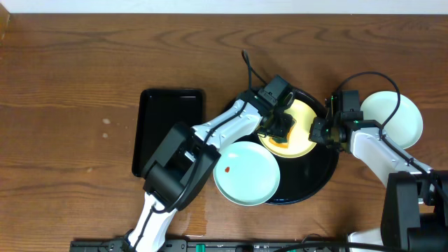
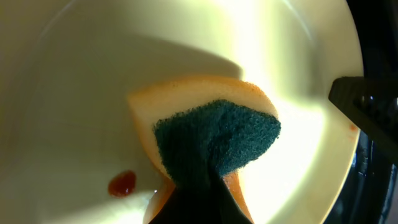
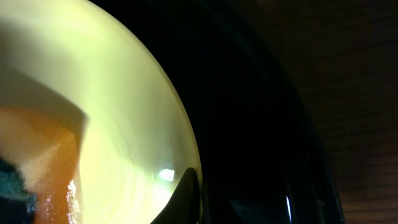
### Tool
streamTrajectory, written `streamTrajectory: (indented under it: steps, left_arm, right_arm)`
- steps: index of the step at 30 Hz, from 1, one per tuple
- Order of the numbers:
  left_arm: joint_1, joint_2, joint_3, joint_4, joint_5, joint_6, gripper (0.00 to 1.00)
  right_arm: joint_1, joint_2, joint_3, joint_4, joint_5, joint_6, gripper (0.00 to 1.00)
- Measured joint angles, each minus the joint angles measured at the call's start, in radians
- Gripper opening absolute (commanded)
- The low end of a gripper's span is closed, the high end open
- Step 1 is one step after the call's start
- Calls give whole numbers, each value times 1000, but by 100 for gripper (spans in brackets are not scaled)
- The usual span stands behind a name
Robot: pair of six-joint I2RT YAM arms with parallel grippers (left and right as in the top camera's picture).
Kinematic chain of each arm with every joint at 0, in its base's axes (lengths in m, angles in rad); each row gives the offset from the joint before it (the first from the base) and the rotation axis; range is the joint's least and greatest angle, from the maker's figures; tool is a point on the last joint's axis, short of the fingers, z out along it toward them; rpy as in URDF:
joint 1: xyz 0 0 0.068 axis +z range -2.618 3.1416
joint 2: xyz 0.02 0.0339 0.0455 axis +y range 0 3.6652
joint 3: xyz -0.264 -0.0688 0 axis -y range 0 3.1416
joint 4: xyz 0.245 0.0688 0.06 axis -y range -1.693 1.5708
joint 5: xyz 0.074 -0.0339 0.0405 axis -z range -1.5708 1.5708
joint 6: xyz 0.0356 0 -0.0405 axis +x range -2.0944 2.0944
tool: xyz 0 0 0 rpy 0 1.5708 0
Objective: Clean dirty plates on tray and stack at the side
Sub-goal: 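Move the sponge with the left gripper and scrub the yellow plate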
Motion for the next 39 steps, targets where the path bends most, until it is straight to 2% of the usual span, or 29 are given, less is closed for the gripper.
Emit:
streamTrajectory:
  steps: [6, 15, 21, 33, 39]
  left_arm:
    - [-5, 2, 5, -17, -73, 5, 8]
    - [-18, 2, 21, -39, -425, 131, 8]
    - [-37, 2, 21, -42, -594, 201, 8]
    - [-19, -3, 130, -148, -788, 210, 8]
    - [6, -37, 135, -186, -833, 206, 7]
  right_arm:
    - [0, 0, 0, -1, 0, 0, 1]
    - [0, 0, 2, -16, -8, 0, 1]
    - [7, 0, 4, -22, -37, 0, 1]
    - [9, 0, 11, -41, -55, 0, 1]
    - [9, 0, 13, -47, -25, -23, 1]
